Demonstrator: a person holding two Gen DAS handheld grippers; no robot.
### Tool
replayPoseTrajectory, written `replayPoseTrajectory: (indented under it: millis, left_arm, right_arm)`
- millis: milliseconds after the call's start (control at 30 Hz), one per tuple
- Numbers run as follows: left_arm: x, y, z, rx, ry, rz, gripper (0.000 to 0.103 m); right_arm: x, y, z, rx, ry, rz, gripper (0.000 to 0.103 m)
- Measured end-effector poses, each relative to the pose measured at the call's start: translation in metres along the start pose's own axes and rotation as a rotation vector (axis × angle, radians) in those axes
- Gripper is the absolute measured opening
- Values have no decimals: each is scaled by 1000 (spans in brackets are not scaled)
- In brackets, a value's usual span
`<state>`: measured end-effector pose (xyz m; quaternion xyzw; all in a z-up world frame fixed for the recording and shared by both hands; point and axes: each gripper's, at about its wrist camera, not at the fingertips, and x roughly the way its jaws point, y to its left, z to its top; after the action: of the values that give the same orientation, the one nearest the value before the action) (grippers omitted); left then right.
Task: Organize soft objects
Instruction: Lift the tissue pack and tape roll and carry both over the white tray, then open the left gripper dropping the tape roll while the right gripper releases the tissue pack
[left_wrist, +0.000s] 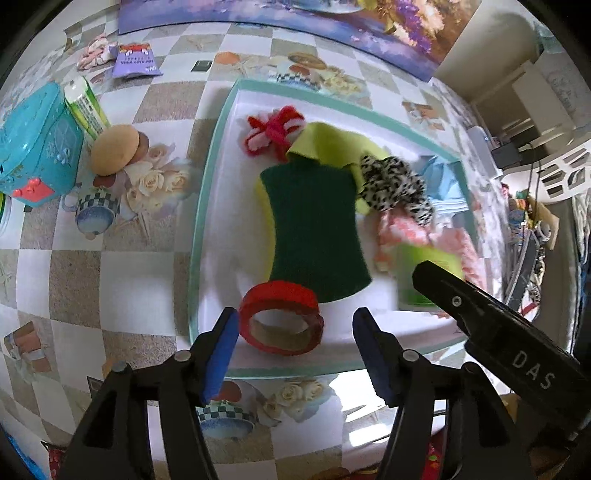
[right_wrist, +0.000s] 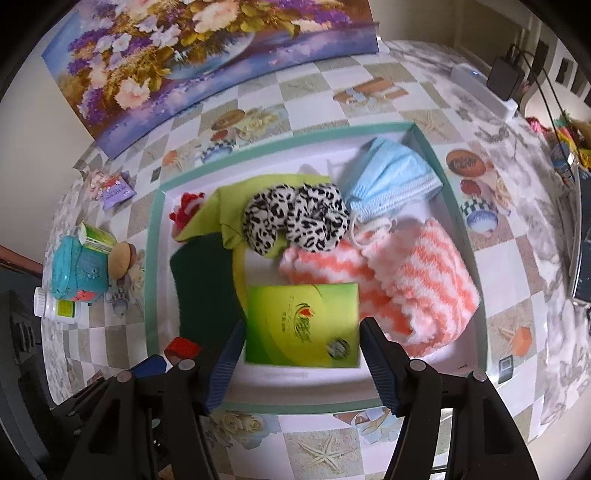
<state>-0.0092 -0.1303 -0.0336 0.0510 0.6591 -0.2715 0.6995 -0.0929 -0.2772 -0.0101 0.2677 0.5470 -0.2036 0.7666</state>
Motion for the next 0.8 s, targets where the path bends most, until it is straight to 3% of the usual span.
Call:
replayPoseTrajectory:
  millis: [467,533,600,800]
  left_arm:
    - [-12,-5,0,18,-13,-24,65]
    - [-14,-5,0,23,-18,-24,69]
    - [-17,-5,0,29,-25,-22,82]
    - [-25,-3,2,36,-64,2,86]
  right_arm:
    - [-11,1,5,-1,-44,-9,69]
    - [-12,1,5,1,-48,-9,69]
    - [-13,0,5,4,-54,-11,69]
    - [-14,-2,6,12,-61,-16,71]
